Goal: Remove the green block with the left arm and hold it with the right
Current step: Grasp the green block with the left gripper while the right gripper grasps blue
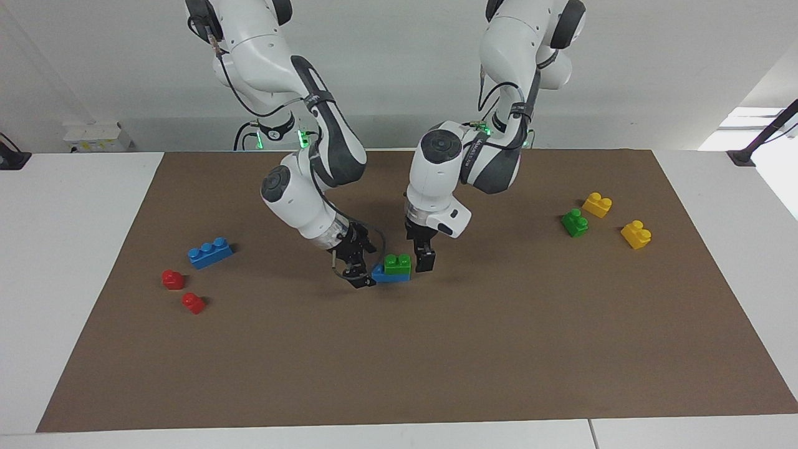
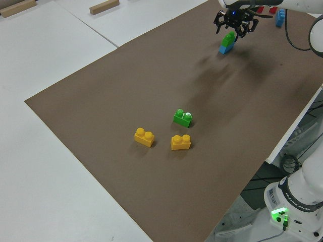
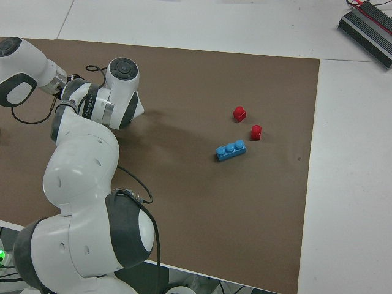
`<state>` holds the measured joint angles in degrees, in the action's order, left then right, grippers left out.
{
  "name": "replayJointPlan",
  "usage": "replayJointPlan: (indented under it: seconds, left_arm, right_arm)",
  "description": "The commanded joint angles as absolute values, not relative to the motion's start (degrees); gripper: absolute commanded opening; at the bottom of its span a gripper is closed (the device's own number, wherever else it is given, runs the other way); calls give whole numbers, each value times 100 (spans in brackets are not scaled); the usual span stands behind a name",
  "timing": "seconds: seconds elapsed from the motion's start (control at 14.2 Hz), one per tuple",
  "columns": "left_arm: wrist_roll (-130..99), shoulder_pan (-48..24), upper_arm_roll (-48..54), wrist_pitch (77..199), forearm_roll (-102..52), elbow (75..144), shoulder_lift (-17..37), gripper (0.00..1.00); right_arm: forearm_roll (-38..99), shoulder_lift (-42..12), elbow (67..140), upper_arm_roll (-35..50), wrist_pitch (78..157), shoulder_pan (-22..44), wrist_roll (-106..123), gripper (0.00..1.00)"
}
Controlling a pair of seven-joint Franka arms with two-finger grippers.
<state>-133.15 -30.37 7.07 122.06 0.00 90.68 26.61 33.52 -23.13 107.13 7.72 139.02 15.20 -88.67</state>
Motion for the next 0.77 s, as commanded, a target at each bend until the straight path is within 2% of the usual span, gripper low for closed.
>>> replayJointPlan:
  seconds: [0.0, 0.28, 0.7]
  left_arm:
    - [-13553, -3129, 642, 12330, 140, 8886, 2830, 100]
    - [-13579, -3146, 642, 12463, 149, 8895, 2865, 100]
    - [-13895, -3260, 642, 12805, 308, 9009, 2874, 100]
  right_arm:
    - [3498, -2408, 10811, 773, 14308, 1660, -8859, 99]
    - [3542, -2654, 10811, 773, 14756, 1837, -8859, 99]
    - [3551, -2786, 10811, 773, 14862, 1828, -8763, 98]
